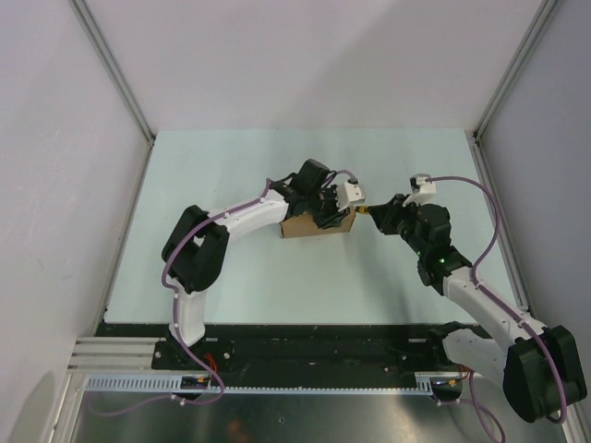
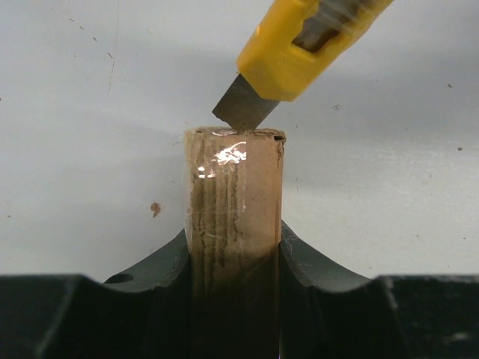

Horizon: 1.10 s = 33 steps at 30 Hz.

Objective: Unpack the express box

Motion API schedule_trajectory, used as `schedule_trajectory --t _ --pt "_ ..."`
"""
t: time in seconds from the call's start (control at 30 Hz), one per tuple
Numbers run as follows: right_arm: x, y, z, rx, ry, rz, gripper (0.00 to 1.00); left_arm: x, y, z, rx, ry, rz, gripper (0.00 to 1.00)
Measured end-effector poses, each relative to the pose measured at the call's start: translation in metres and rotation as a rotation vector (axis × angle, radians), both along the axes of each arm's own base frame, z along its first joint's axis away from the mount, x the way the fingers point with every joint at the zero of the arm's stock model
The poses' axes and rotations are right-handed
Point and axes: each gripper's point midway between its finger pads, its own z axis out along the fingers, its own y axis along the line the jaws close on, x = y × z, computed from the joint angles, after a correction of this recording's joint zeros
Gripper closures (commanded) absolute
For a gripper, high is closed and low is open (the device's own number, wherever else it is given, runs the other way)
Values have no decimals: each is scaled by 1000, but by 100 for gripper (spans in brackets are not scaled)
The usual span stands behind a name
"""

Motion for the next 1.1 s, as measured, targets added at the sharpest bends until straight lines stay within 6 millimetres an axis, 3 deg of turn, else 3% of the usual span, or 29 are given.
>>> schedule_trajectory --t 0.27,0.5,0.73,0.97,1.0,1.1 --pt "-8 -3 1 2 12 4 100 2 0 1 -4 -4 4 79" --pt "-14 -25 -4 -1 59 -43 100 6 0 2 -9 1 15 54" --pt "0 -38 -12 5 116 -102 100 7 0 3 -7 10 21 41" --pt "9 -46 -64 -16 305 -144 97 4 2 3 6 29 18 34" --pt "9 -47 -74 -18 340 -151 94 3 2 3 6 32 16 18" --pt "11 -51 -97 -15 427 -179 93 1 3 3 12 43 14 0"
